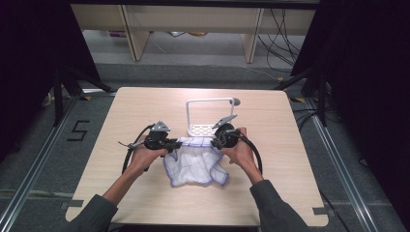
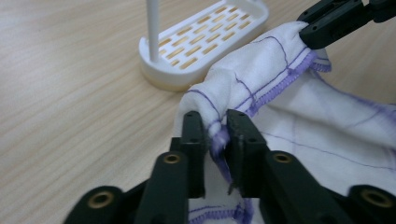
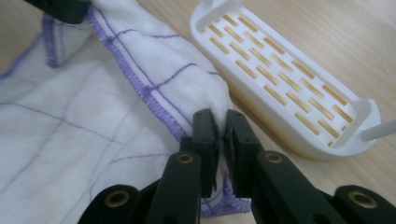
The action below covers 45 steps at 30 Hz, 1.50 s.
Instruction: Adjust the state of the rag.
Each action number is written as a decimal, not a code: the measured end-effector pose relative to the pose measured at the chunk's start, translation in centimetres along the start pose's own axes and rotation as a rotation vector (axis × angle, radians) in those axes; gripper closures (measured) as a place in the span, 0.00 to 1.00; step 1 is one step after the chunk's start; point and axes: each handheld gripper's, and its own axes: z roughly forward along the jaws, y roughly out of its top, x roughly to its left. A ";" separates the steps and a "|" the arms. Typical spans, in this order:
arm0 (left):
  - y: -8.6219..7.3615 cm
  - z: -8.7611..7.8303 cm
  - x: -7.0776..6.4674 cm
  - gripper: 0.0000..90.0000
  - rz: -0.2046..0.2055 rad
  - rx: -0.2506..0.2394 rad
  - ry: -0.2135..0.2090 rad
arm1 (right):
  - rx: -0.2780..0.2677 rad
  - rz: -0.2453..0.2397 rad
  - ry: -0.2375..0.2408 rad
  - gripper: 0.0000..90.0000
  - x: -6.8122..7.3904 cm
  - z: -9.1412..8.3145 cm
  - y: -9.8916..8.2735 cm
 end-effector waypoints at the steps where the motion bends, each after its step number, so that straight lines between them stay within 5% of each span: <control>1: 0.0 0.0 0.0 0.69 0.000 0.000 0.000 | 0.000 0.000 0.000 0.92 0.0 0.0 0.0; 3: -0.5 -0.4 0.2 0.54 -0.044 0.000 0.017 | 0.009 0.028 -0.040 0.74 -0.4 1.0 -0.1; 5: -0.8 -1.0 0.2 0.42 -0.064 0.002 0.026 | -0.003 0.038 -0.057 0.72 -0.5 0.8 -0.2; 8: -2.0 -4.3 -0.6 0.36 -0.079 -0.031 0.019 | -0.073 0.068 -0.112 0.57 0.0 -2.2 -1.0; 13: -5.0 -6.8 -3.3 0.34 -0.042 -0.019 -0.029 | -0.134 0.092 -0.051 0.50 2.4 -6.6 -3.8; 16: -6.6 -6.4 -5.0 0.36 -0.089 -0.009 -0.071 | -0.145 0.114 -0.020 0.49 4.2 -7.6 -6.1; 23: -7.2 -5.1 -7.5 0.39 -0.022 0.027 -0.077 | -0.151 0.132 0.007 0.44 6.3 -7.8 -8.9; 28: -7.0 -3.0 -8.7 0.46 0.051 0.061 -0.060 | -0.097 0.116 0.007 0.42 7.7 -5.7 -9.6; 30: -6.6 -2.2 -8.4 0.57 0.127 0.087 -0.017 | -0.062 0.114 -0.009 0.40 7.9 -4.0 -9.6; 31: -6.6 -2.2 -8.4 0.65 0.127 0.087 -0.017 | -0.062 0.114 -0.009 0.40 7.9 -4.0 -9.6; 33: -6.5 -1.9 -8.1 0.79 0.125 0.085 -0.028 | -0.049 0.096 -0.042 0.44 7.7 -3.1 -9.3; 34: -6.4 -1.9 -8.0 0.86 0.150 0.079 -0.029 | -0.027 0.086 -0.023 0.70 7.6 -2.7 -9.1; 36: -6.4 -2.0 -7.9 0.91 0.164 0.083 -0.034 | -0.027 0.070 -0.022 0.75 7.5 -2.7 -9.1; 37: -6.3 -2.4 -7.6 0.92 0.173 0.072 -0.049 | -0.036 0.051 -0.022 0.93 7.0 -3.2 -9.0; 40: -6.2 -2.9 -6.9 0.93 0.170 0.053 -0.065 | -0.086 0.023 -0.039 0.99 5.9 -4.8 -9.1; 42: -6.1 -4.1 -6.3 0.93 0.110 0.008 -0.104 | -0.103 0.023 -0.040 0.99 5.3 -6.1 -9.3; 45: -5.8 -5.4 -5.9 0.93 0.123 0.001 -0.110 | -0.118 0.037 -0.042 0.99 4.9 -7.3 -9.5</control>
